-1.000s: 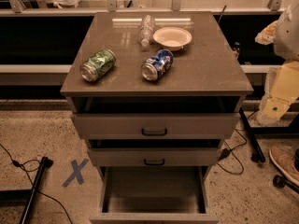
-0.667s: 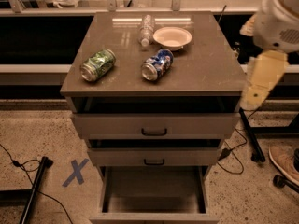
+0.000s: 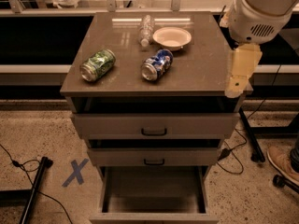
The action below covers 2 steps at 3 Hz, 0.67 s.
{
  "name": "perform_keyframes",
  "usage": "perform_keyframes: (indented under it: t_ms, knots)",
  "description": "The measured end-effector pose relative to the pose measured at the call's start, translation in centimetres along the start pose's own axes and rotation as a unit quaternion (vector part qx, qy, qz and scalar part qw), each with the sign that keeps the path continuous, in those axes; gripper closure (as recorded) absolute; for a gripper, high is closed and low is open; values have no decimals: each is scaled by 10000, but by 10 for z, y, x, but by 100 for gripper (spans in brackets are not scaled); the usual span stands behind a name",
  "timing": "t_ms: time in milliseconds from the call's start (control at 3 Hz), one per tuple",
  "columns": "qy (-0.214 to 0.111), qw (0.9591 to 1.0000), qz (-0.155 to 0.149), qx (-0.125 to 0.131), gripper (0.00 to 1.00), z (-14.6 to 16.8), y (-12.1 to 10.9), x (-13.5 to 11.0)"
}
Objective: Place pepsi can into bottom drawer
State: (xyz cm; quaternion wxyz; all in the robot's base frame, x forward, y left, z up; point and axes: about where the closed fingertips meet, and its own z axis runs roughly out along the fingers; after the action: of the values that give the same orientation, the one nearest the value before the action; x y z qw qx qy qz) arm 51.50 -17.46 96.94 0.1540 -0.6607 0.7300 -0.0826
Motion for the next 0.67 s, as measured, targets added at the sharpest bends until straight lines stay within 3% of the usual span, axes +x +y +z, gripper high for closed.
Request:
perform_keyframes:
  t_ms: [333, 667]
  knots:
    - [-47, 9999, -115, -50, 0, 4, -3, -5]
    - [-236, 9960, -858, 22, 0, 28, -18, -33]
